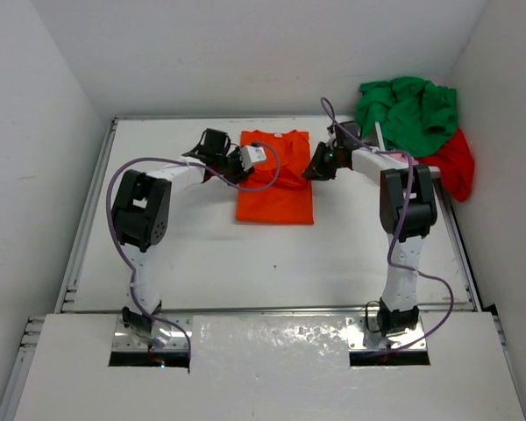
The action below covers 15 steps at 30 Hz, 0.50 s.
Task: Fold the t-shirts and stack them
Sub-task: Fold the folded rectangular tshirt in 1/3 of the way
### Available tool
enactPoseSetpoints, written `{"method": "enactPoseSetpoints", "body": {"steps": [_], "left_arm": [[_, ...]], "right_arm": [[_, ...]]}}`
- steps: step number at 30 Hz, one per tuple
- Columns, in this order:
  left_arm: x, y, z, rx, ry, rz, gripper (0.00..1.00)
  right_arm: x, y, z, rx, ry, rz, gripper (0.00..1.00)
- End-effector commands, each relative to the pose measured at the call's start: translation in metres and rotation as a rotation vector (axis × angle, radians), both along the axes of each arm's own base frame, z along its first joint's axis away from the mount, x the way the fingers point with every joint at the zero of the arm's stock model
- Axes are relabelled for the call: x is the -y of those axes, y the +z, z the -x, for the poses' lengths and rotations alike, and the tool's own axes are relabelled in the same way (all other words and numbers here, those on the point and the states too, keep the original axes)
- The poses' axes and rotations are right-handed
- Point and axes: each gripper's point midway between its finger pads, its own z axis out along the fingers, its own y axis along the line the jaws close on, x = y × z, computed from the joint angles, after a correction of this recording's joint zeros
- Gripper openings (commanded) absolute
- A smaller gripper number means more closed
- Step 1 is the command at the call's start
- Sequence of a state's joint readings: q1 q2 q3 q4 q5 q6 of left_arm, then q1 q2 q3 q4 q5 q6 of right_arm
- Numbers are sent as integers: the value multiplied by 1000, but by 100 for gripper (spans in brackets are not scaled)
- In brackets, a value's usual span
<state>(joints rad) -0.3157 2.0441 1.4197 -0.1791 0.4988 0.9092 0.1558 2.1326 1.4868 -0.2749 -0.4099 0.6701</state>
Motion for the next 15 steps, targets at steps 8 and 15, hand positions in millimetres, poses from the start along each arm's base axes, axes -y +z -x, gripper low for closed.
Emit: {"method": "enactPoseSetpoints", "body": {"steps": [8, 15], "left_arm": [[-33, 61, -94, 192, 411, 101, 52], [-55, 110, -126, 232, 566, 160, 54]], "right_arm": [[86, 60, -72, 252, -56, 298, 29], [0, 77, 4, 387, 277, 268, 16]]}}
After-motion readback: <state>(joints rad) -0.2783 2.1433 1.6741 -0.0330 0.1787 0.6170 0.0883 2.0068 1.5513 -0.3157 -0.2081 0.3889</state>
